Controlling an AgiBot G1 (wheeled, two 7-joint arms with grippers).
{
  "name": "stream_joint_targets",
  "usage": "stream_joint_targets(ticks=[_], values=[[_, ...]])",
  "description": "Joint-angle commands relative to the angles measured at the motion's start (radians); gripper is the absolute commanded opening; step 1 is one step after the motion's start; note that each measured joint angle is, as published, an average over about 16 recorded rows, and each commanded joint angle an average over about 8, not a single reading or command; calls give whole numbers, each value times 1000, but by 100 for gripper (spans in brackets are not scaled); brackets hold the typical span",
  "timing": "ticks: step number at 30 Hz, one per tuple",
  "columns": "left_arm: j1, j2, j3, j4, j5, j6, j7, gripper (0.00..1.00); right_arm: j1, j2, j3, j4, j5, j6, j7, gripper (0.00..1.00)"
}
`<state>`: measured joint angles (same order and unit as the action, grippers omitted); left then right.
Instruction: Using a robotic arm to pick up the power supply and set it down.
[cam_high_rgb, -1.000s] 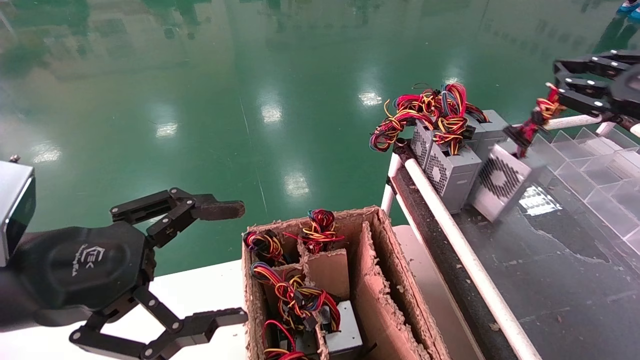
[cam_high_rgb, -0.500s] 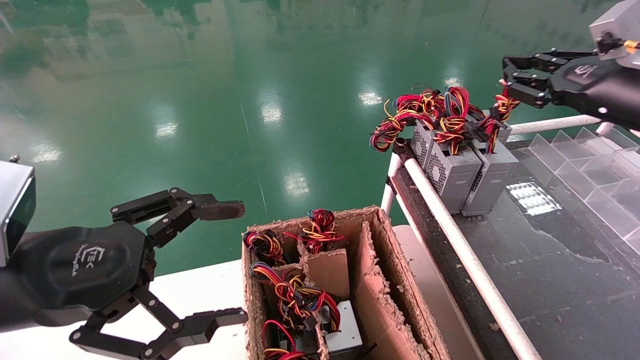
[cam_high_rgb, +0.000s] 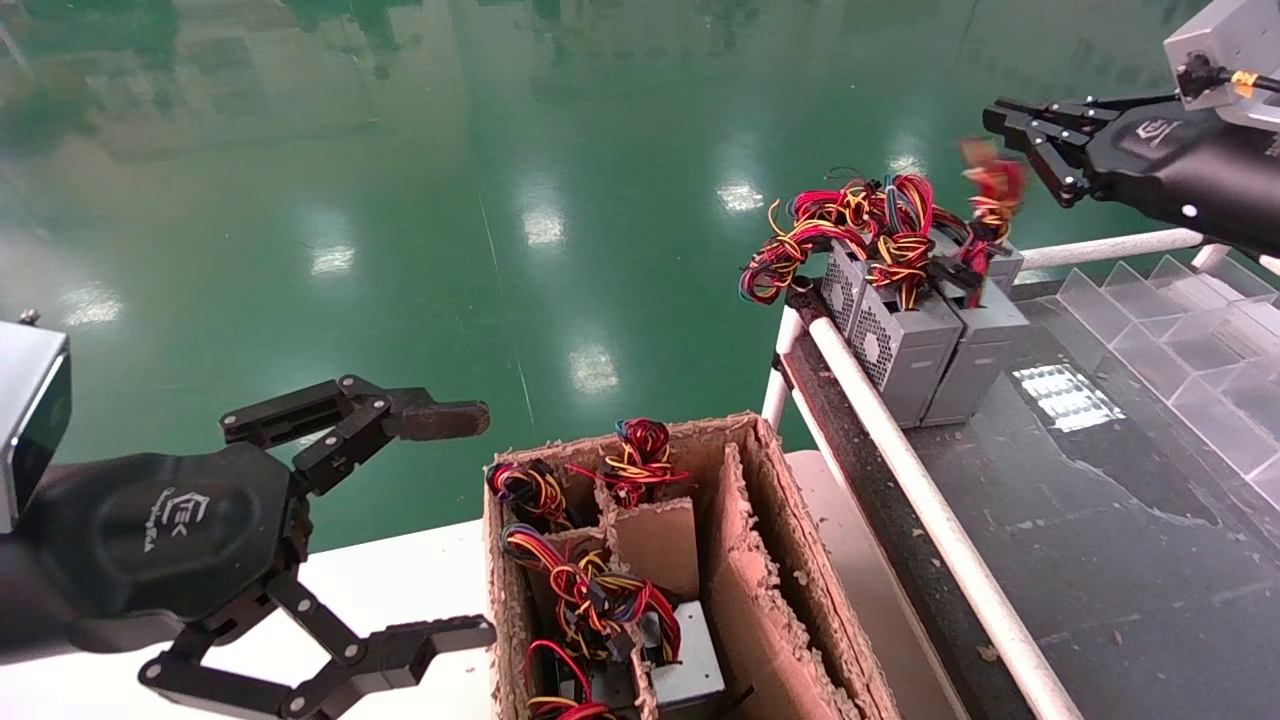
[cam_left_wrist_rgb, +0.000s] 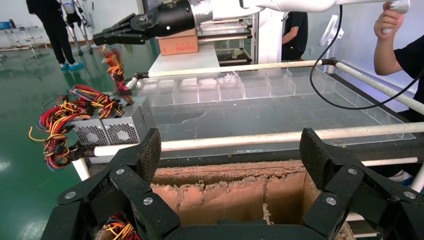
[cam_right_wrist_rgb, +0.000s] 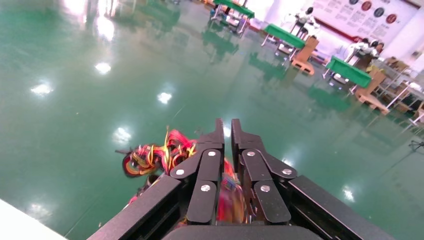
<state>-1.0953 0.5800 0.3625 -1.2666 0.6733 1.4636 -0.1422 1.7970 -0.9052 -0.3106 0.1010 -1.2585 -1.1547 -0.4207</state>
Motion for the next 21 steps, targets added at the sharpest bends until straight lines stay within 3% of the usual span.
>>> stream_joint_targets(ticks=[1, 21], values=[[0, 0, 0, 0, 0, 0, 0, 100, 4, -3, -1, -9, -1, -2, -7, 100], [0, 0, 0, 0, 0, 0, 0, 100, 23, 15, 17, -38, 25, -36, -40, 100]])
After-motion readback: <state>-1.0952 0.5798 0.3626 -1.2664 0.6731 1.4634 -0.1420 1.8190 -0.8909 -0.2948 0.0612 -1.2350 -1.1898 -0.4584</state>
